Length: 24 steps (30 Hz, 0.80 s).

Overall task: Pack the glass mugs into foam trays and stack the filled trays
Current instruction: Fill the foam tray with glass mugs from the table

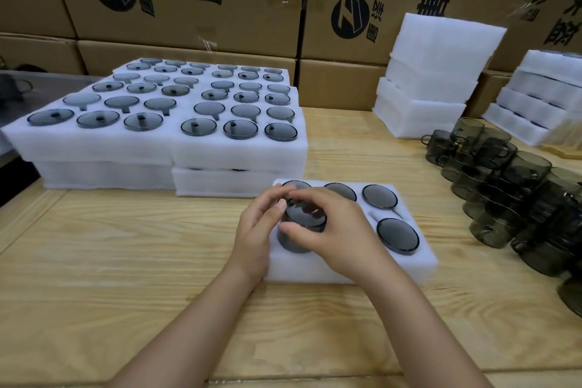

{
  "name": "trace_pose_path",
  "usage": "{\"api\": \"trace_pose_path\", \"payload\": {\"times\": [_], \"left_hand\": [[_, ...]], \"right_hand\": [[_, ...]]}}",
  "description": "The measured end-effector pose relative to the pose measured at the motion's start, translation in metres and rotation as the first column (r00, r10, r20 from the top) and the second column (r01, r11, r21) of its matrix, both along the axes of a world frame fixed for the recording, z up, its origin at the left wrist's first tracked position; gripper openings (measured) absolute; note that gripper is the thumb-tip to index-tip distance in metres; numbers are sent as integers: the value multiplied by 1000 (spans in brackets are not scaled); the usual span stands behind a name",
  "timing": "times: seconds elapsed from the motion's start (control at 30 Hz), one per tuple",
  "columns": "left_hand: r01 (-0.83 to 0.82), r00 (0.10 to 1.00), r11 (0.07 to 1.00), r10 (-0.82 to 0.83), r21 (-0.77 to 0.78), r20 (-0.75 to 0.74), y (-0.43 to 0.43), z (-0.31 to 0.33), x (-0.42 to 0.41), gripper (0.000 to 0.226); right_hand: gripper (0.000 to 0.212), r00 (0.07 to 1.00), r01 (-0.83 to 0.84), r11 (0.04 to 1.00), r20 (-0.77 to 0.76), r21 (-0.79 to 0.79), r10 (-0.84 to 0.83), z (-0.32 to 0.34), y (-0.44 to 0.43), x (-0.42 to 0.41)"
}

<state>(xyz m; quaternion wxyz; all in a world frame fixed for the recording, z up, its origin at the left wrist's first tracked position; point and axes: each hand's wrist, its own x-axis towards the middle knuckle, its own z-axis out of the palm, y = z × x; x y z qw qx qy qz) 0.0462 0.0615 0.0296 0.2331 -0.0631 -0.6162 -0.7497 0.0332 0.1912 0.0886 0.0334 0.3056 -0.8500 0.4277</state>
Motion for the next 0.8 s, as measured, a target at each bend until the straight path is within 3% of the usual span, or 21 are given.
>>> {"api": "trace_pose_path", "payload": {"times": [0.23,0.37,0.43,0.53,0.67,0.8], "left_hand": [[-3,1000,1000,3,-13,27,-3,-1,1,33],[-16,1000,1000,16,-21,-6,-1,3,2,39],[-22,999,999,21,40,25,-1,1,2,46],[-25,998,998,21,64,59,-1,0,4,57],[24,992,997,-33,76,121,2,2,5,66],[20,984,992,-41,122,171,1,5,7,73]], "right_hand": [[40,996,-83,977,-25,199,89,1,3,-5],[26,975,-100,994,193,-54,109,9,2,-14],[37,990,-102,979,113,177,83,4,-6,-18],[46,989,-120,833,-4,540,145,-11,-14,-22],[52,987,-101,725,-24,681,161,-15,-10,-25],[55,985,-98,700,-33,707,171,-14,-11,-26]]}}
